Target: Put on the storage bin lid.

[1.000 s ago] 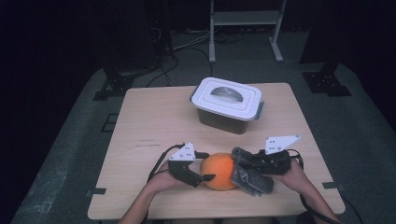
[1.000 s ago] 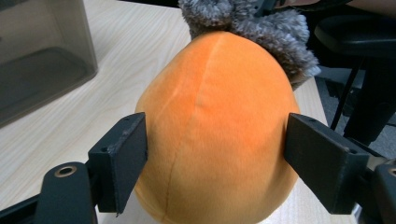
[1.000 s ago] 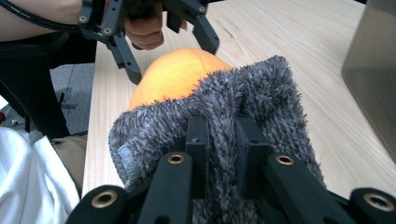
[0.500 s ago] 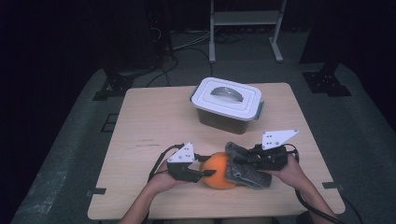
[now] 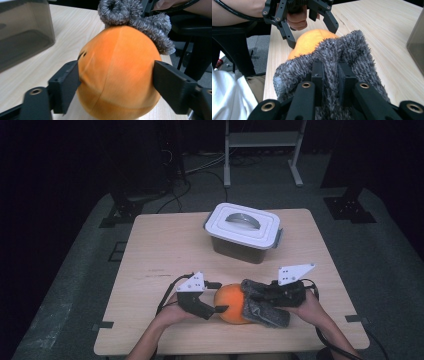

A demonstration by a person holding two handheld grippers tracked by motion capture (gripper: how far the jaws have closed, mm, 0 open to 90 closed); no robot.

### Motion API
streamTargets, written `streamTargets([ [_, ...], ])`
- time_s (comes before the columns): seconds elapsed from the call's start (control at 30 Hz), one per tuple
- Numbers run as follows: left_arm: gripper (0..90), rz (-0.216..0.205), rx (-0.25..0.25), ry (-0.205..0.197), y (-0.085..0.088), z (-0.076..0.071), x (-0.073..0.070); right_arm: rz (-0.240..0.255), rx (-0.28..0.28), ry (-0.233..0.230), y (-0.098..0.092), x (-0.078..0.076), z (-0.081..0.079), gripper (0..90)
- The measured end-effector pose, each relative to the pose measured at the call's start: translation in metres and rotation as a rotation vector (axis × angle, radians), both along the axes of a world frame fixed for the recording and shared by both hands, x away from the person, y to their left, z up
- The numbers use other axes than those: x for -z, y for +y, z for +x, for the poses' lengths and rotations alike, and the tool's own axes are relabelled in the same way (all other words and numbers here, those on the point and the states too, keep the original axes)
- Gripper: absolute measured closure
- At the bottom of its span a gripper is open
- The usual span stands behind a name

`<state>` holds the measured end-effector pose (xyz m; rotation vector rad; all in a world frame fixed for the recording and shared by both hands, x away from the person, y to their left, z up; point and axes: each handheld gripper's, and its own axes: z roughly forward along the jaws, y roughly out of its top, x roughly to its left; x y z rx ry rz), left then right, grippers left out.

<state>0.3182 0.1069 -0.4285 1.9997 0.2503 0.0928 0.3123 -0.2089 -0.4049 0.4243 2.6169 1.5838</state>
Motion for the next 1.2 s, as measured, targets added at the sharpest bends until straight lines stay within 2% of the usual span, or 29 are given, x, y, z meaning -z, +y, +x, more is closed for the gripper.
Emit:
streamTargets([
  [0.1, 18.6, -0.007, 0.015, 0.032, -0.004, 0.002, 0.006, 0.004, 0.007, 0.012, -0.007, 0.004, 0.000, 77.3],
  [0.17, 25.9, -0.012, 0.027, 0.039, -0.006, 0.002, 0.007, 0.002, 0.020, 0.019, -0.011, 0.006, 0.001, 77.2],
  [0.27, 41.4, 0.020, 0.019, 0.001, -0.007, -0.002, -0.001, 0.001, 0.030, 0.019, -0.011, 0.005, 0.001, 77.3],
  [0.33, 45.3, 0.037, 0.014, -0.005, -0.006, -0.004, -0.008, 0.006, 0.030, 0.008, -0.008, 0.001, 0.002, 77.3],
  [0.4, 47.1, 0.054, 0.000, -0.029, -0.004, -0.006, -0.015, 0.005, 0.025, -0.007, -0.003, -0.005, 0.001, 77.3],
  [0.5, 48.7, 0.079, -0.014, -0.055, -0.001, -0.008, -0.025, 0.022, -0.009, -0.029, 0.010, -0.016, 0.001, 77.3],
  [0.6, 48.7, 0.089, -0.021, -0.064, -0.001, -0.010, -0.029, 0.022, -0.049, -0.063, 0.030, -0.026, -0.001, 77.3],
  [0.73, 48.8, 0.082, -0.029, -0.069, 0.010, -0.009, -0.034, 0.012, -0.058, -0.081, 0.040, -0.032, -0.001, 77.3],
  [0.87, 48.5, 0.080, -0.026, -0.059, 0.015, -0.008, -0.032, -0.052, -0.036, -0.065, 0.037, -0.016, 0.004, 77.3],
  [0.93, 46.8, 0.071, -0.020, -0.052, 0.015, -0.007, -0.030, -0.030, -0.028, -0.037, 0.033, -0.007, 0.005, 77.3],
  [1.0, 42.3, 0.052, -0.020, -0.044, 0.014, -0.005, -0.029, -0.023, -0.021, -0.027, 0.029, -0.002, 0.006, 77.3],
  [1.07, 34.0, 0.026, -0.027, -0.036, 0.014, -0.003, -0.028, -0.024, -0.013, -0.015, 0.025, 0.002, 0.007, 77.3],
  [1.13, 25.2, 0.030, -0.045, -0.024, 0.014, 0.000, -0.026, -0.023, -0.002, -0.007, 0.021, 0.005, 0.007, 77.3],
  [1.2, 23.4, 0.029, -0.043, 0.005, 0.014, 0.002, -0.022, -0.028, 0.006, 0.000, 0.017, 0.006, 0.007, 77.2],
])
